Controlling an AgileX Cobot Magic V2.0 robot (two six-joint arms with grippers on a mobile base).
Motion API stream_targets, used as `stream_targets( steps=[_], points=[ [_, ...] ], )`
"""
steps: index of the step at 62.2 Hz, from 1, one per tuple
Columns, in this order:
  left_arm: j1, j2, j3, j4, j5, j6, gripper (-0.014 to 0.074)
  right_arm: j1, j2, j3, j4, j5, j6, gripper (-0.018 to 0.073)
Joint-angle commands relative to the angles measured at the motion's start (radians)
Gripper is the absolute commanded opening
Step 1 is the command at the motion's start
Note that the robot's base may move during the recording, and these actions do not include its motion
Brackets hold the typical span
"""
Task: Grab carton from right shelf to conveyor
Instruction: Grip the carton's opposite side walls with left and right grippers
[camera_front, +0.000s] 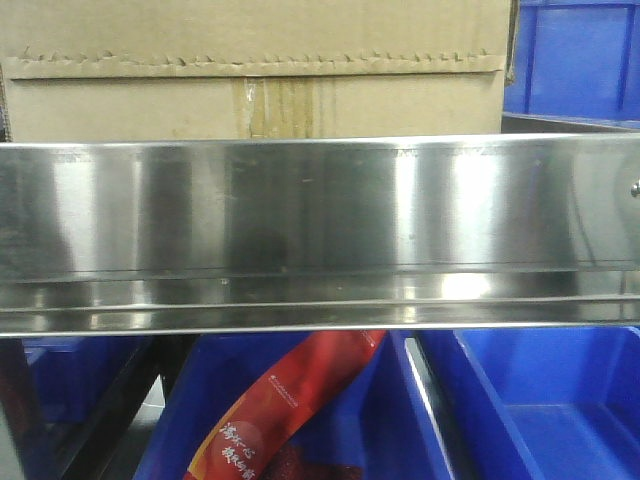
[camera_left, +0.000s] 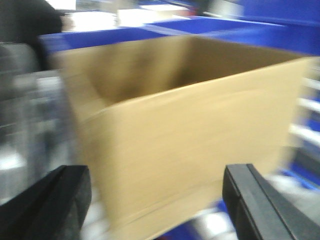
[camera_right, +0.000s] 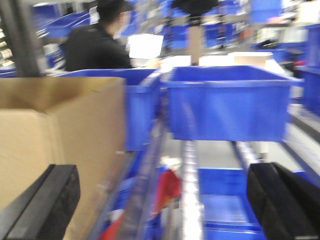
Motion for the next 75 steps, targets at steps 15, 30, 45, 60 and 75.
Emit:
stream_targets(
  steps=[15, 30, 45, 60, 75],
  points=[
    [-0.103, 0.404, -0.458, 0.012, 0.218, -0.039, 0.044, 0.151, 0.383, -0.441, 0.006, 0.275, -0.003, 0.057],
    [-0.103, 0.67, -0.869, 0.342, 0.527, -0.278, 0.044, 0.156, 0.722, -0.908, 0.006, 0.59, -0.003, 0.057],
    [0.002, 0.866, -1.122, 0.268, 0.625, -0.308, 0.044, 0.156, 1.024, -1.309, 0.002, 0.81, 0.029, 0.057],
    [0.176, 0.945, -1.138, 0.136, 0.625, -0.294, 0.044, 0.164, 1.22, -1.47, -0.005, 0.81, 0.071, 0.057],
    [0.189, 1.034, -1.138, 0.142, 0.625, -0.267, 0.044, 0.165, 1.325, -1.472, -0.011, 0.81, 0.071, 0.057]
  ],
)
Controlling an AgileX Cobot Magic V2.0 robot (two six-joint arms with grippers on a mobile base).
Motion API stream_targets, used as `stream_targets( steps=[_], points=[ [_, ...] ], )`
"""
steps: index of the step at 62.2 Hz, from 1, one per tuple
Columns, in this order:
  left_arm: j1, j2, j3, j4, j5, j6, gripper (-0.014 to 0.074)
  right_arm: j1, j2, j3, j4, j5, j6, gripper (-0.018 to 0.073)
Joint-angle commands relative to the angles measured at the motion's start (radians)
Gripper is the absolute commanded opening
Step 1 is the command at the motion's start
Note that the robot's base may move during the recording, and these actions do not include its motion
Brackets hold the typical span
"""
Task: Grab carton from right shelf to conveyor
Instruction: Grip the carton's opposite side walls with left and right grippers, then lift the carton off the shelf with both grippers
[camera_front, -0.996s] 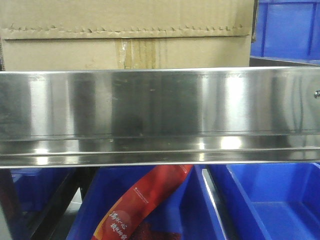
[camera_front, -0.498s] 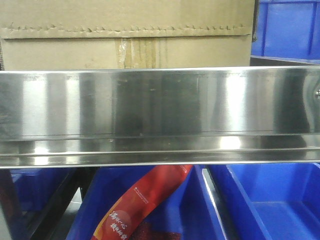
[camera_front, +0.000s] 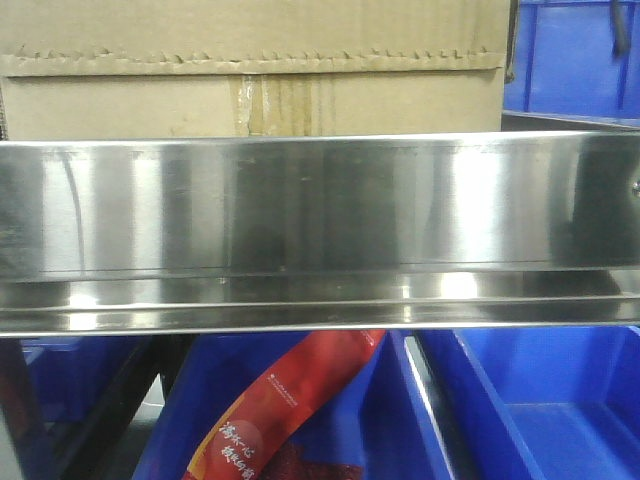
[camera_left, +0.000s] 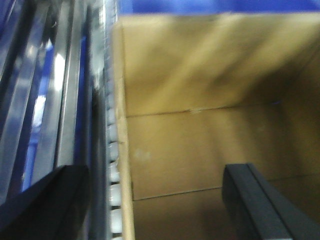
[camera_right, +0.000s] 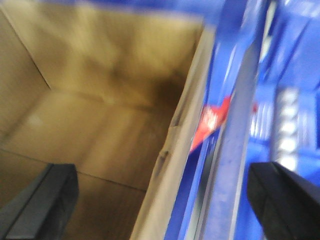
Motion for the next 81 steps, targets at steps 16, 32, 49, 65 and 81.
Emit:
stream_targets(
  steps=[16, 32, 49, 65, 81],
  points=[
    [0.034, 0.107, -0.009, 0.011, -0.009, 0.011, 0.044, 0.003, 0.081, -0.011, -0.012, -0.012, 0.001, 0.057],
    [0.041, 0.136, -0.009, 0.011, -0.009, 0.016, 0.044, 0.003, 0.123, -0.011, -0.012, -0.012, 0.001, 0.0567],
    [0.043, 0.165, -0.009, 0.011, -0.009, 0.018, 0.021, 0.003, 0.145, -0.011, -0.012, -0.012, 0.001, 0.0172],
    [0.046, 0.164, -0.009, 0.02, -0.009, 0.02, -0.0004, 0.003, 0.143, -0.011, -0.012, -0.012, 0.001, -0.0069],
    [0.046, 0.076, -0.009, 0.018, -0.009, 0.02, -0.0008, 0.003, 0.06, -0.014, -0.012, -0.012, 0.001, -0.0069]
  ],
)
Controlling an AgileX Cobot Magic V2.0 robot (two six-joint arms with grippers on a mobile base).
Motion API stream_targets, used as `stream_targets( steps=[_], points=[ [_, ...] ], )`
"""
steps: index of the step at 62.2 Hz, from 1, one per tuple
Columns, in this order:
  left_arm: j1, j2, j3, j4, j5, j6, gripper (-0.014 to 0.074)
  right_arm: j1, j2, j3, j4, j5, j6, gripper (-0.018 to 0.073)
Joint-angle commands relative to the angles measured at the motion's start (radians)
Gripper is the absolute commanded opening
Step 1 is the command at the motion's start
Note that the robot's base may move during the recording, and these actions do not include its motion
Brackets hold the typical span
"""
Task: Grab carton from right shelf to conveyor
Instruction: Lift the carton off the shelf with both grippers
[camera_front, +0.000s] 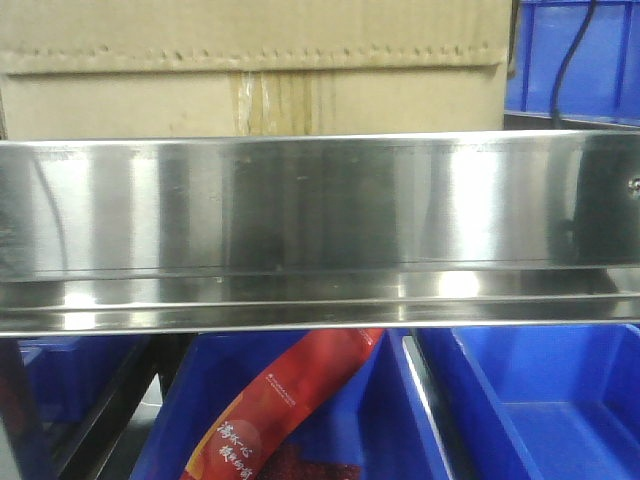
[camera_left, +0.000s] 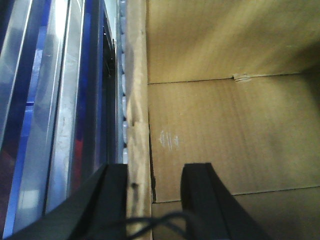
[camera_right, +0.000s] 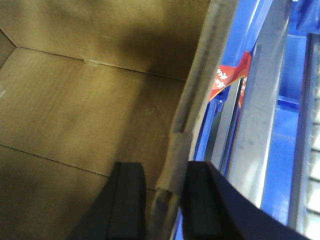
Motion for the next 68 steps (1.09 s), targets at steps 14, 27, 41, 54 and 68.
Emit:
stream_targets(
  steps=[14, 27, 41, 54, 68],
  points=[
    [0.006, -0.165, -0.009, -0.025, -0.009, 0.025, -0.0008, -0.008, -0.175, -0.009, -0.014, -0.022, -0.017, -0.0069],
    [-0.031, -0.261, 0.014, -0.046, -0.009, 0.025, -0.0009, -0.008, -0.284, 0.02, -0.016, -0.022, -0.017, -0.0069],
    [-0.113, -0.389, 0.173, -0.041, -0.009, 0.01, -0.0009, -0.008, -0.448, 0.206, -0.018, -0.022, -0.017, -0.0069],
    [-0.217, -0.48, 0.282, -0.041, -0.009, -0.013, -0.0009, -0.008, -0.596, 0.418, -0.018, -0.022, -0.018, -0.0069],
    [-0.255, -0.499, 0.289, 0.005, -0.009, -0.059, -0.0009, -0.008, -0.666, 0.519, -0.015, -0.059, -0.018, -0.0069]
  ],
)
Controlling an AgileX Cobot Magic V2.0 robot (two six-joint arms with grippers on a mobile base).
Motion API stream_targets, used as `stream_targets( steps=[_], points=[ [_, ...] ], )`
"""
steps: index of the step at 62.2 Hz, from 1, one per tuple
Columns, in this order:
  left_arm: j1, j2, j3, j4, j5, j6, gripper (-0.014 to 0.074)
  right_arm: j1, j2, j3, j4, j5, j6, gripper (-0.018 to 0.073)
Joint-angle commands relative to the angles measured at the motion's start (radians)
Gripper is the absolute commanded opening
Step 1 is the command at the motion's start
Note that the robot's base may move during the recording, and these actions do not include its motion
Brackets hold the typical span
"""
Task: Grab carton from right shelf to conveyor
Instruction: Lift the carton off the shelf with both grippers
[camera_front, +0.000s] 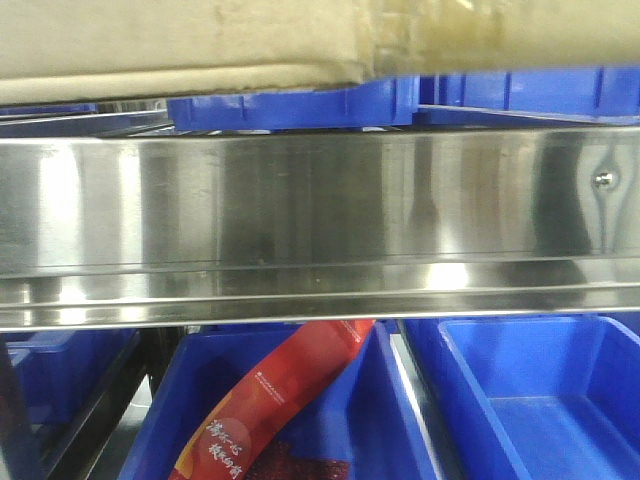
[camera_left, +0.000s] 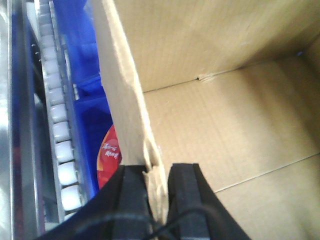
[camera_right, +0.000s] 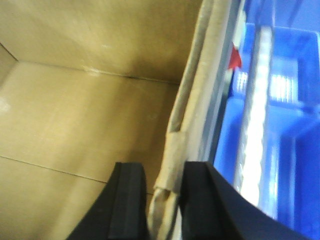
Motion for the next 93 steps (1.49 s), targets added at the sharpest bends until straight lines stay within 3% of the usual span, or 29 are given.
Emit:
stream_targets(
  steps=[1, 13, 31, 93],
  points=[
    [-0.015, -0.018, -0.003, 0.02, -0.035, -0.019, -0.0009, -0.003, -0.02, 0.013, 0.008, -0.051, -0.014, -0.0069],
    [-0.015, -0.018, -0.003, 0.066, -0.035, -0.086, -0.0009, -0.003, -0.025, 0.013, 0.008, -0.055, -0.014, -0.0069],
    [-0.015, -0.018, -0.003, 0.08, -0.035, -0.118, -0.0015, -0.003, -0.089, 0.011, 0.008, -0.098, -0.014, -0.0069],
    [-0.015, -0.011, -0.066, 0.081, -0.035, -0.118, -0.0016, -0.003, -0.1, 0.011, 0.008, -0.091, -0.014, -0.0069]
  ],
)
